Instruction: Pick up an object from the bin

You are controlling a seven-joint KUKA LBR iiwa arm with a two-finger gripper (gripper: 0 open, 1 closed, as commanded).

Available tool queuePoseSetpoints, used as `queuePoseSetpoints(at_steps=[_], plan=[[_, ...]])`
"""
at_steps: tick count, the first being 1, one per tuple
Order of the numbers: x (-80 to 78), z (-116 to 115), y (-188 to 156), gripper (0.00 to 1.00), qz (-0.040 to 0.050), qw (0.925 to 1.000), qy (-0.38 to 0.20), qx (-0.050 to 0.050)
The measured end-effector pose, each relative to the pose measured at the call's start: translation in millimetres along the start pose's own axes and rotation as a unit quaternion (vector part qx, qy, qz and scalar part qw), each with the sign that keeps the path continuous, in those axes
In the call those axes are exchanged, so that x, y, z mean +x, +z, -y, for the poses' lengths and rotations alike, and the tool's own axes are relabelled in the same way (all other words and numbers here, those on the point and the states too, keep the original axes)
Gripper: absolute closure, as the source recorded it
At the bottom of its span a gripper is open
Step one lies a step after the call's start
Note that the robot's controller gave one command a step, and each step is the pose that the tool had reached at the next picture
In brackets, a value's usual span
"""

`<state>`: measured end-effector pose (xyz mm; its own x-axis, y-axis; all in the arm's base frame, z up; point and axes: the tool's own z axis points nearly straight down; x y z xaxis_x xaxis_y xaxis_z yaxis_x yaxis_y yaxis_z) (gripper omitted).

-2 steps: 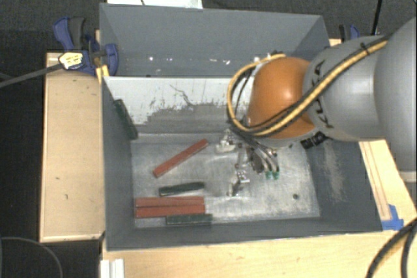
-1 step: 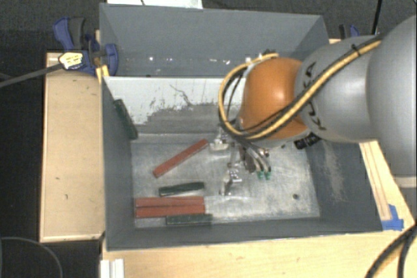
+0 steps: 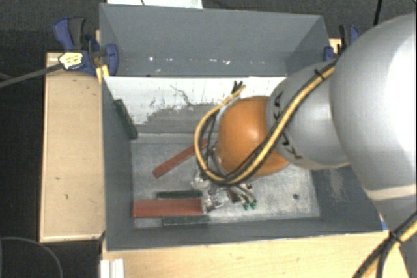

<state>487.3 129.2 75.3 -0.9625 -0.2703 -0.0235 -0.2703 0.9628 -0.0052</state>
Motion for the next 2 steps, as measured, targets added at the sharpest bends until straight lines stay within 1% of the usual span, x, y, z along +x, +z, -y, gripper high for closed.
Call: queuePoseSetpoints(at_steps=[1, 2], plan=[[0.0, 0.0, 0.0, 1.0, 0.0, 1.0, 0.0, 0.0], [-33.3, -55.0, -12.4, 1.0, -0.0118, 0.9997, 0.023, -0.002]])
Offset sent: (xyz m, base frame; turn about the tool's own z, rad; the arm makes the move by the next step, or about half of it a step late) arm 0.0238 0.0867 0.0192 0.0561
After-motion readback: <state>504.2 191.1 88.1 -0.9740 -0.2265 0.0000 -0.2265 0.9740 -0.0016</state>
